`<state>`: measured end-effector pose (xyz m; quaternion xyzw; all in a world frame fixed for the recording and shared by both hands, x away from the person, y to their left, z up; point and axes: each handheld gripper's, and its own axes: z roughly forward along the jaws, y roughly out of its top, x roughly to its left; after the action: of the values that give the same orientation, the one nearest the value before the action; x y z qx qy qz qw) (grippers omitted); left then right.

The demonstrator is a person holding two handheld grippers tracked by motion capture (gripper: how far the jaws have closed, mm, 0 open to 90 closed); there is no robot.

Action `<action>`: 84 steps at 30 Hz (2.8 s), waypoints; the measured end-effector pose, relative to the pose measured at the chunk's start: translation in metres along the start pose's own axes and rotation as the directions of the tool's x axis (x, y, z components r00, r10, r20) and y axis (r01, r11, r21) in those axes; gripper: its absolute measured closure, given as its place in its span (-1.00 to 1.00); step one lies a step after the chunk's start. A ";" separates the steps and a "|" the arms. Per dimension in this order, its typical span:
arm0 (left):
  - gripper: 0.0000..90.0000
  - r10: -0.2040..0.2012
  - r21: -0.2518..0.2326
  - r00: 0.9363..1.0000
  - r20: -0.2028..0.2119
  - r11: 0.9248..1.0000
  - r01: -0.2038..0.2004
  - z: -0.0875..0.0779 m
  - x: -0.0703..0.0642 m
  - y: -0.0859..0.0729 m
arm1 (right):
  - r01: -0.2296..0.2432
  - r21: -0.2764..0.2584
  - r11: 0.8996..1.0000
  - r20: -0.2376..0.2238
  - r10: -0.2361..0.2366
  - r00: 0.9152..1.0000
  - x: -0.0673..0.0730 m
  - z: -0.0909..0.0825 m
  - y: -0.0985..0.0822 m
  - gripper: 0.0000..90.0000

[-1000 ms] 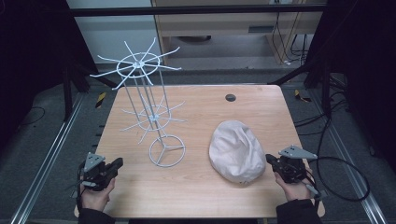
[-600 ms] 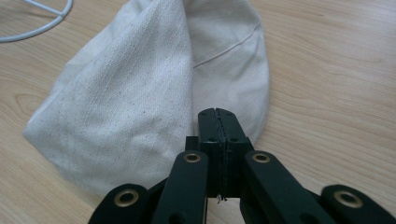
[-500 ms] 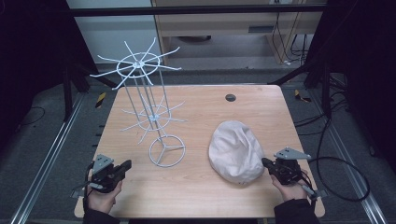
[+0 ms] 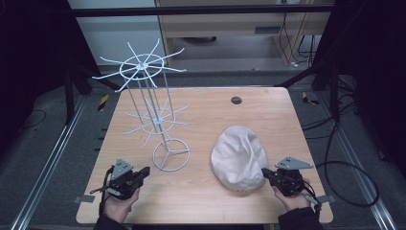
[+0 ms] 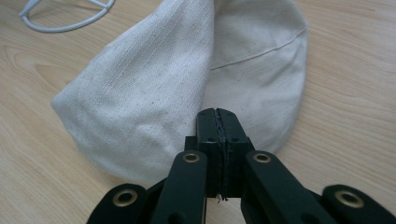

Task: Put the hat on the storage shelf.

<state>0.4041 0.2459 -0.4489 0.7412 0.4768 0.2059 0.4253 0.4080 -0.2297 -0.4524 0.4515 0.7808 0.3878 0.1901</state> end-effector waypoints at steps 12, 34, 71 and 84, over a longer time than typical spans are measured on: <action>0.99 0.132 0.054 0.990 0.049 0.989 -0.134 0.031 -0.045 0.007 | -0.003 -0.004 1.000 -0.053 0.003 0.999 0.009 0.002 -0.001 0.99; 0.99 0.197 0.095 0.968 0.155 0.972 -0.213 0.109 -0.122 0.019 | -0.012 -0.011 1.000 -0.102 0.010 0.995 0.020 0.005 -0.003 0.99; 0.99 0.121 0.127 0.982 0.148 0.982 -0.140 0.167 -0.115 0.041 | -0.020 -0.053 0.998 -0.203 0.009 0.979 0.046 0.027 0.009 0.98; 0.99 0.141 0.040 0.971 0.194 0.988 -0.152 0.106 -0.107 0.043 | -0.067 -0.100 0.993 -0.119 0.055 0.991 0.016 0.012 0.006 0.98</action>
<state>0.4526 0.0980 -0.4615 0.8020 0.3832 0.1515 0.4323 0.4107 -0.2093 -0.4547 0.4415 0.7552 0.4589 0.1554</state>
